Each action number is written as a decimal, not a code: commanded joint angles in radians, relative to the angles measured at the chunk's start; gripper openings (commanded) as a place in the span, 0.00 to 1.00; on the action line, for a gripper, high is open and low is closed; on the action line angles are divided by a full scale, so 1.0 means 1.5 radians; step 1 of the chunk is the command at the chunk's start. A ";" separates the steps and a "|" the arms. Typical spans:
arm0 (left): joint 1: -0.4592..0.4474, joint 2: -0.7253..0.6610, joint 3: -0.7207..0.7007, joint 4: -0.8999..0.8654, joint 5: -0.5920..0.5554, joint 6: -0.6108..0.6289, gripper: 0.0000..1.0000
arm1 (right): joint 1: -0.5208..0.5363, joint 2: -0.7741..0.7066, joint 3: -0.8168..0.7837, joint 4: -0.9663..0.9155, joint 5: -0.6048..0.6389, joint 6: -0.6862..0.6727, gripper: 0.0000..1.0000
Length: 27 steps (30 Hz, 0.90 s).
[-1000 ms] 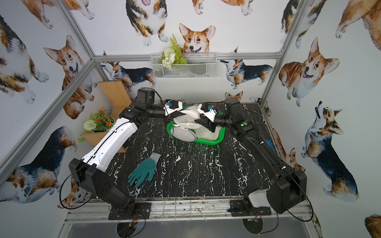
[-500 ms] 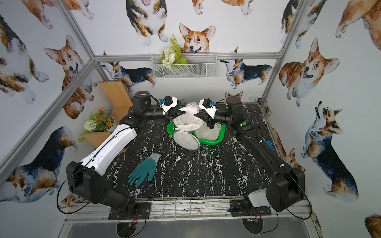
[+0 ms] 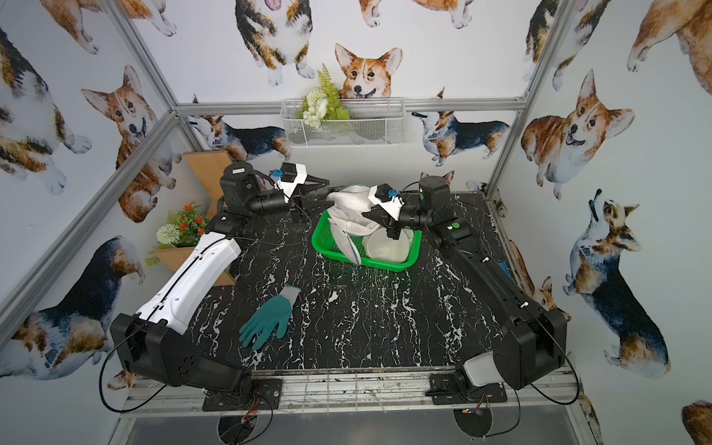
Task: Turn the laundry bag inside out
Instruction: Turn over the laundry bag.
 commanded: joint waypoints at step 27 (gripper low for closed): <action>-0.058 0.207 0.305 -0.470 0.025 0.146 0.58 | 0.087 -0.002 0.063 -0.204 0.145 -0.256 0.00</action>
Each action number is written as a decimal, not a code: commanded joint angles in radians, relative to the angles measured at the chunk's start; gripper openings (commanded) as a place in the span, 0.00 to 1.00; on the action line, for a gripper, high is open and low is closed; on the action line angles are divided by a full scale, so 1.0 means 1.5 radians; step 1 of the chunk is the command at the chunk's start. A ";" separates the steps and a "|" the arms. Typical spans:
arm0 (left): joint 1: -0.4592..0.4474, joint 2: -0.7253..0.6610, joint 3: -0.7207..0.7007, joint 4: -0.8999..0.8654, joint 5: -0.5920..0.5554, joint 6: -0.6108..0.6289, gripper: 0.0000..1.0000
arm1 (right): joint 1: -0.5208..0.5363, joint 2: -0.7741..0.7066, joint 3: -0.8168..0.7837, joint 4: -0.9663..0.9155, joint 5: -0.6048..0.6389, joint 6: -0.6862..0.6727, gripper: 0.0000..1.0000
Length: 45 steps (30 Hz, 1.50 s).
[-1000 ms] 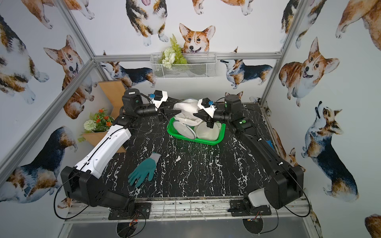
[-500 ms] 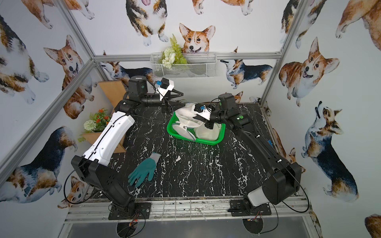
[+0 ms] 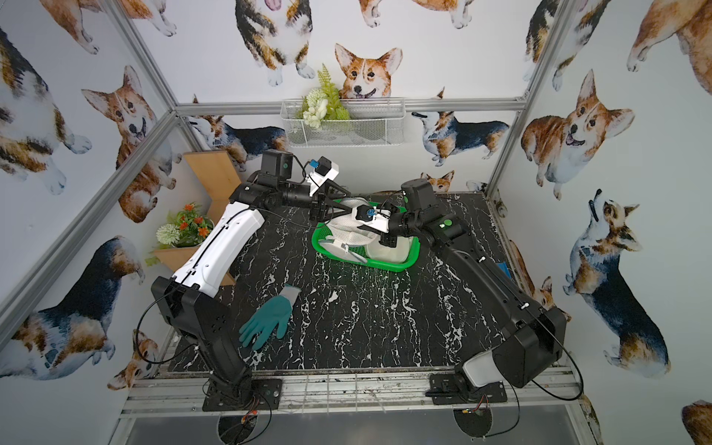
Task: Turn the laundry bag inside out
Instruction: Turn over the laundry bag.
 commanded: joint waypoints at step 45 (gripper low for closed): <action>0.079 -0.092 -0.292 0.396 -0.244 -0.306 0.03 | -0.031 -0.153 -0.153 0.319 0.051 0.262 0.00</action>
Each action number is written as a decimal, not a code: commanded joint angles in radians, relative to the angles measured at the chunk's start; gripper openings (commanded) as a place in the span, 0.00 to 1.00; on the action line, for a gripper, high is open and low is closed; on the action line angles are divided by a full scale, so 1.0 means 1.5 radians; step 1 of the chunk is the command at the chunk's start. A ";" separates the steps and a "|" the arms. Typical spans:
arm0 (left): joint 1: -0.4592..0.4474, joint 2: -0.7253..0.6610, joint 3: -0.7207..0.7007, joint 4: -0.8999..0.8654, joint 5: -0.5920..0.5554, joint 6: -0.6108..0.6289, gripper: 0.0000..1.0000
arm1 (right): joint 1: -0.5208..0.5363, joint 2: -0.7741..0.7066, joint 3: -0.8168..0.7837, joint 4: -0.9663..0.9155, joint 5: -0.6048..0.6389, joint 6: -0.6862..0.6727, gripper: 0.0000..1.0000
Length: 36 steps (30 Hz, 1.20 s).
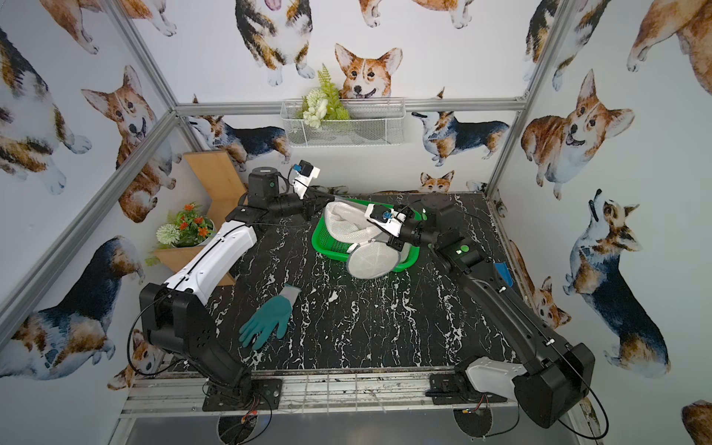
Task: Turn the laundry bag inside out
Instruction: Turn over the laundry bag.
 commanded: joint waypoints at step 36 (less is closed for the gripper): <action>0.058 -0.077 -0.180 0.645 0.278 -0.482 0.64 | -0.032 0.053 -0.004 0.344 -0.118 0.387 0.00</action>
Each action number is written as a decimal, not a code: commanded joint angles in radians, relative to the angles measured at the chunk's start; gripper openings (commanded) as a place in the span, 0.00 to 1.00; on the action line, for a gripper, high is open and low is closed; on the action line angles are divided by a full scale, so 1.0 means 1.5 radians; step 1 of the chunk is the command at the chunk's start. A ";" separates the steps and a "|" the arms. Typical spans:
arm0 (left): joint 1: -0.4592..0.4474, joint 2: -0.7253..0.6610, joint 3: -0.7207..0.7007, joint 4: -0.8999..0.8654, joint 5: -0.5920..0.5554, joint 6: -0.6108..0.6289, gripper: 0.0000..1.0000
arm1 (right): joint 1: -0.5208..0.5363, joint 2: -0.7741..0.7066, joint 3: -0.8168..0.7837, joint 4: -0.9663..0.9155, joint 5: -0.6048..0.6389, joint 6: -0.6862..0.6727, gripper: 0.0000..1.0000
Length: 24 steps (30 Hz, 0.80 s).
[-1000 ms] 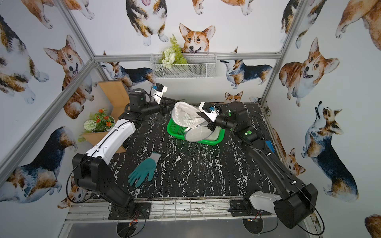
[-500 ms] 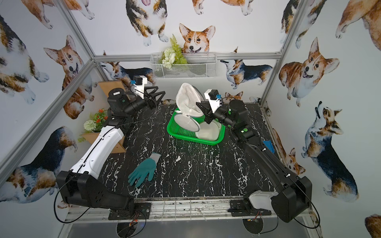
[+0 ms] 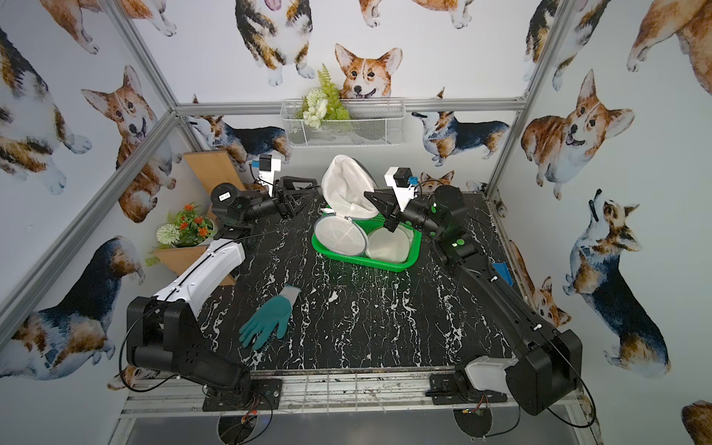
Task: Turn the laundry bag inside out
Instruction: Turn over the laundry bag.
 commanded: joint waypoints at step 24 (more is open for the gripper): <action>-0.032 0.012 0.017 -0.030 0.064 0.025 0.66 | -0.023 0.010 0.012 0.094 -0.112 0.023 0.00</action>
